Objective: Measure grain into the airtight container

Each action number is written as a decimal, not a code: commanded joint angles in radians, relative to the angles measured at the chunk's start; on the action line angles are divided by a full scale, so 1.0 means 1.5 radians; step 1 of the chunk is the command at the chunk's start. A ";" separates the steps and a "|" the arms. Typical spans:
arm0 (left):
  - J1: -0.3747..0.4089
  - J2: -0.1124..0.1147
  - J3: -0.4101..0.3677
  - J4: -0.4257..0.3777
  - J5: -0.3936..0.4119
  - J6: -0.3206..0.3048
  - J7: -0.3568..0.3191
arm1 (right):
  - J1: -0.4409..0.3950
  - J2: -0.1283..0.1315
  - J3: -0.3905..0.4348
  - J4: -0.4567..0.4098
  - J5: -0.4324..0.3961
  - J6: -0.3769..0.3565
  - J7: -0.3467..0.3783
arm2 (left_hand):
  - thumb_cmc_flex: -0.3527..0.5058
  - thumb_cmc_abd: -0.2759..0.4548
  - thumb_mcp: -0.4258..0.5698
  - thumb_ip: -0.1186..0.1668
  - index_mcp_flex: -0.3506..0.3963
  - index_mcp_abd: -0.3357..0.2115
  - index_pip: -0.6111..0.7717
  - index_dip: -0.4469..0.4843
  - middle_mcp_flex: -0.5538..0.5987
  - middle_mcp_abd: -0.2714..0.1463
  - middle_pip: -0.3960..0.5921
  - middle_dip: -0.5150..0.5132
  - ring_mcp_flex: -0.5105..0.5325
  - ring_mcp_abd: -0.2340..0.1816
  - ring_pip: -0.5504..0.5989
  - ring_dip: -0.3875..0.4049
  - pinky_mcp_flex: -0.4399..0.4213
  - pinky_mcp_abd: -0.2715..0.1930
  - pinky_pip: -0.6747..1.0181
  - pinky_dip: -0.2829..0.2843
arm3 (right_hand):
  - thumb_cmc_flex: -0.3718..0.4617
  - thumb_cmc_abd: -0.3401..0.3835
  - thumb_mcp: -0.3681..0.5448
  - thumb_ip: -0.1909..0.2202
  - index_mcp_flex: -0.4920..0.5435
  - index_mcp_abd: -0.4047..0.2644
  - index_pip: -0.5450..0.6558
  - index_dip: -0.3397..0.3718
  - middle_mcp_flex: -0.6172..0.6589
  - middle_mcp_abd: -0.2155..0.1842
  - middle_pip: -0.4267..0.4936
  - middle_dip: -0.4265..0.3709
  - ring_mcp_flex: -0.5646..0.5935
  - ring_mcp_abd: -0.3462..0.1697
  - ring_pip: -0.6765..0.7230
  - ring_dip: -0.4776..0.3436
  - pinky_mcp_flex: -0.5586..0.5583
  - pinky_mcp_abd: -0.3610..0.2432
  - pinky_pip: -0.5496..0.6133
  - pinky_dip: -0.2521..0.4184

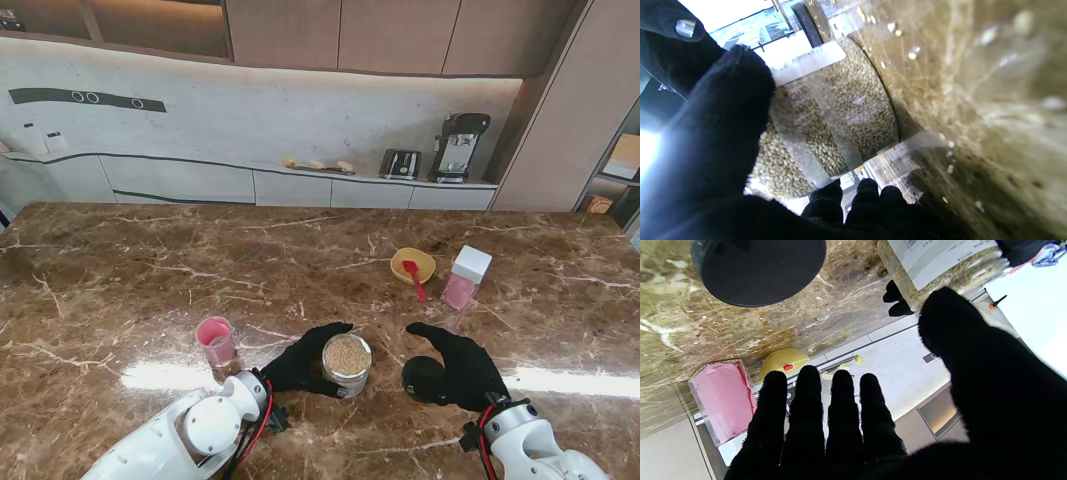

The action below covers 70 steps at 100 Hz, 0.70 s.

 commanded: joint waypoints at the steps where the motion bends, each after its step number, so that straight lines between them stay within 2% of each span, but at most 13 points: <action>1: 0.010 -0.008 0.011 0.026 -0.003 0.016 -0.007 | -0.007 0.003 -0.001 -0.004 -0.009 0.014 0.018 | 0.007 0.015 -0.023 0.006 -0.027 -0.040 0.019 0.032 -0.021 0.005 -0.015 -0.015 -0.013 0.126 -0.019 -0.015 0.048 0.170 0.080 -0.003 | -0.020 0.005 -0.009 0.016 0.009 -0.003 0.005 -0.006 0.002 -0.007 -0.007 0.003 -0.005 -0.001 -0.009 -0.003 -0.011 0.001 0.005 -0.012; 14: 0.008 -0.010 0.015 0.030 -0.005 0.017 -0.006 | -0.010 0.006 0.000 -0.010 -0.020 0.032 0.035 | 0.013 0.030 -0.031 0.012 -0.027 -0.068 0.074 0.102 -0.020 0.005 -0.015 -0.018 -0.013 0.127 -0.019 -0.022 0.048 0.175 0.077 -0.007 | -0.024 0.012 -0.017 0.015 0.003 0.001 0.006 -0.003 -0.002 -0.005 -0.006 0.004 -0.015 0.000 -0.012 -0.004 -0.019 0.002 0.000 -0.012; 22: 0.008 -0.012 0.015 0.034 -0.008 0.017 -0.004 | -0.013 0.008 0.000 -0.016 -0.025 0.052 0.049 | 0.015 0.036 -0.031 0.013 -0.018 -0.077 0.090 0.113 -0.020 0.006 -0.014 -0.017 -0.013 0.128 -0.019 -0.022 0.048 0.179 0.077 -0.007 | -0.029 0.019 -0.034 0.014 -0.007 0.007 0.004 -0.002 -0.027 -0.004 -0.015 0.002 -0.037 0.004 -0.019 -0.006 -0.033 0.001 -0.007 -0.013; 42: 0.012 -0.014 0.014 0.039 -0.010 0.011 0.004 | -0.017 0.018 -0.008 -0.031 -0.102 0.118 0.086 | 0.013 0.051 -0.038 0.015 -0.022 -0.080 0.123 0.130 -0.019 0.007 -0.012 -0.012 -0.012 0.126 -0.018 -0.020 0.048 0.179 0.077 -0.007 | -0.050 0.015 -0.064 0.011 -0.035 0.019 -0.005 0.001 -0.063 0.000 -0.022 0.005 -0.070 0.006 -0.024 -0.006 -0.052 0.002 -0.017 -0.009; 56: 0.016 -0.013 0.011 0.040 -0.010 0.009 0.002 | -0.012 0.025 -0.022 -0.031 -0.172 0.149 0.102 | 0.013 0.063 -0.045 0.017 -0.029 -0.068 0.120 0.126 -0.020 0.006 -0.013 -0.010 -0.012 0.122 -0.017 -0.018 0.048 0.180 0.079 -0.005 | -0.096 -0.033 0.006 -0.004 -0.047 0.027 -0.009 0.016 -0.077 0.004 -0.019 0.019 -0.071 0.009 -0.019 -0.002 -0.045 0.005 -0.022 0.012; 70: 0.018 -0.012 0.009 0.042 -0.008 0.006 0.003 | -0.001 0.035 -0.041 -0.033 -0.240 0.173 0.154 | 0.018 0.062 -0.050 0.019 -0.028 -0.062 0.112 0.120 -0.020 0.008 -0.013 -0.009 -0.012 0.124 -0.017 -0.016 0.047 0.180 0.080 -0.003 | -0.112 -0.045 0.025 -0.011 -0.087 0.040 -0.023 0.019 -0.116 0.011 -0.026 0.023 -0.081 0.017 -0.020 -0.001 -0.035 0.012 -0.019 0.015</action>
